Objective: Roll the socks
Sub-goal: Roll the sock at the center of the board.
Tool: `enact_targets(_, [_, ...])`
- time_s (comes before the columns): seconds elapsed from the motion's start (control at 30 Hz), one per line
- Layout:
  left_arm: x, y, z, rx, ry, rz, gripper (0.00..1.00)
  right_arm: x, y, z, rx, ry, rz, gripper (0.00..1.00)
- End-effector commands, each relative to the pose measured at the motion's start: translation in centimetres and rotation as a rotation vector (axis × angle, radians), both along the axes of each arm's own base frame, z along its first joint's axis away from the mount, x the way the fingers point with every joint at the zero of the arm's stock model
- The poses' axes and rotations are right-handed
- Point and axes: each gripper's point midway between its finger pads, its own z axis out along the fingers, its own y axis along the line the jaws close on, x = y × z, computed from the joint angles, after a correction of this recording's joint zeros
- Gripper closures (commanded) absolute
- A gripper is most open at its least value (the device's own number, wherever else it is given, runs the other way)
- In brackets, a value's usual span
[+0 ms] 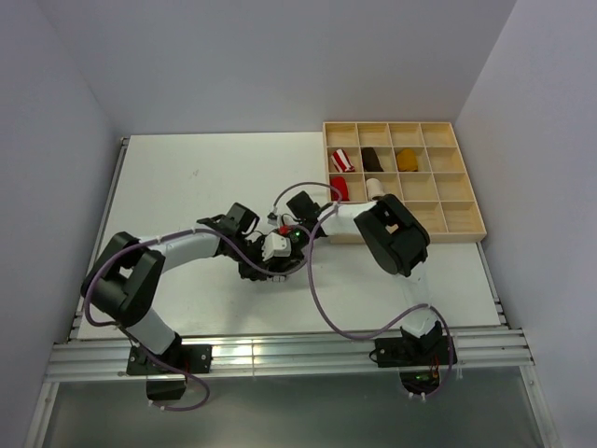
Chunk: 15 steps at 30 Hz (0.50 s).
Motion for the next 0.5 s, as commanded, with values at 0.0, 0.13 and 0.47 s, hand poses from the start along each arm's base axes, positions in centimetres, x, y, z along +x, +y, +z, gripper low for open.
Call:
enact_targets(0.0, [-1.8, 1.1, -1.2, 0.028, 0.155, 0.01, 1.0, 2.6, -1.4, -0.1, -0.122, -0.232, -0.08, 0.67])
enact_targets(0.13, [-1.2, 1.7, -0.7, 0.001, 0.276, 0.052, 1.0, 3.5, -2.0, 1.5, -0.107, -0.31, -0.148, 0.61])
enact_targets(0.47, [-0.8, 2.1, -1.2, 0.03, 0.521, 0.082, 1.0, 4.7, -4.1, 3.9, -0.11, -0.472, -0.306, 0.6])
